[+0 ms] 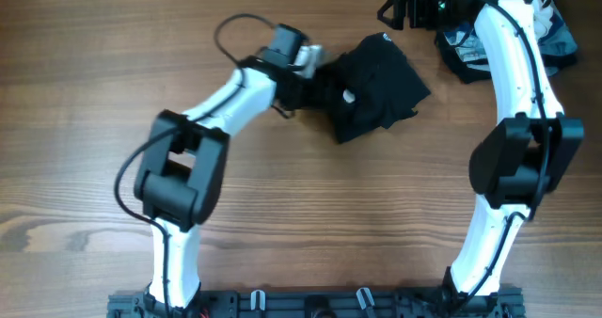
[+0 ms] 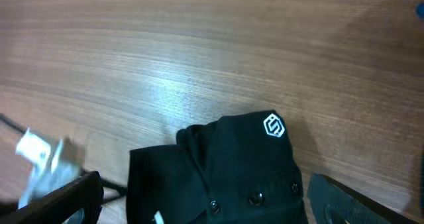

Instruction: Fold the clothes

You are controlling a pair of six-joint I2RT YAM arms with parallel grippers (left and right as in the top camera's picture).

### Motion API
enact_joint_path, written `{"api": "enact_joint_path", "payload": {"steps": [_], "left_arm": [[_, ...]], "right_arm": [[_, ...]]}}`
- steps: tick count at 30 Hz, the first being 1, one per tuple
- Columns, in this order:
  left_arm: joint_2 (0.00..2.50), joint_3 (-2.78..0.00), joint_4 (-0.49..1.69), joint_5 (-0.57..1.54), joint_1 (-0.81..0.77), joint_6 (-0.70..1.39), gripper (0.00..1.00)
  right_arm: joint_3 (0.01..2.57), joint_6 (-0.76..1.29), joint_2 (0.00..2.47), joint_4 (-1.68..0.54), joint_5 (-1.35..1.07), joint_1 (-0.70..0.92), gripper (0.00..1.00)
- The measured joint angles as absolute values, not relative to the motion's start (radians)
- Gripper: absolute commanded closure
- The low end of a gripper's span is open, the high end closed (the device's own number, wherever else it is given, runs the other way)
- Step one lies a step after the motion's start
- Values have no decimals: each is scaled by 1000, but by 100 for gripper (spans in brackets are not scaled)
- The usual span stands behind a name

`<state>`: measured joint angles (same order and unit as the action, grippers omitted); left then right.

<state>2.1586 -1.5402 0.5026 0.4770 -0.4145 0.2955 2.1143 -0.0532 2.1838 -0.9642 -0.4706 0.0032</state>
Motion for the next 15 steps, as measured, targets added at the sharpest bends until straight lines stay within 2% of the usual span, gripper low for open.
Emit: {"api": "enact_joint_path", "payload": {"steps": [2, 4, 8, 12, 15], "left_arm": [[2141, -1543, 606, 441, -334, 294, 2], [2103, -1545, 697, 382, -178, 297, 0], [2090, -1546, 768, 337, 53, 290, 0], [2090, -1546, 770, 326, 149, 290, 0], [2090, -1546, 771, 320, 172, 290, 0]], "right_arm": [[2115, -58, 2148, -1004, -471, 6, 0], [2118, -69, 2116, -1077, -470, 33, 0], [2117, -72, 2112, -1221, -299, 252, 0], [2090, -23, 2113, -1248, -57, 515, 0], [1989, 68, 2124, -1225, 91, 570, 0]]}}
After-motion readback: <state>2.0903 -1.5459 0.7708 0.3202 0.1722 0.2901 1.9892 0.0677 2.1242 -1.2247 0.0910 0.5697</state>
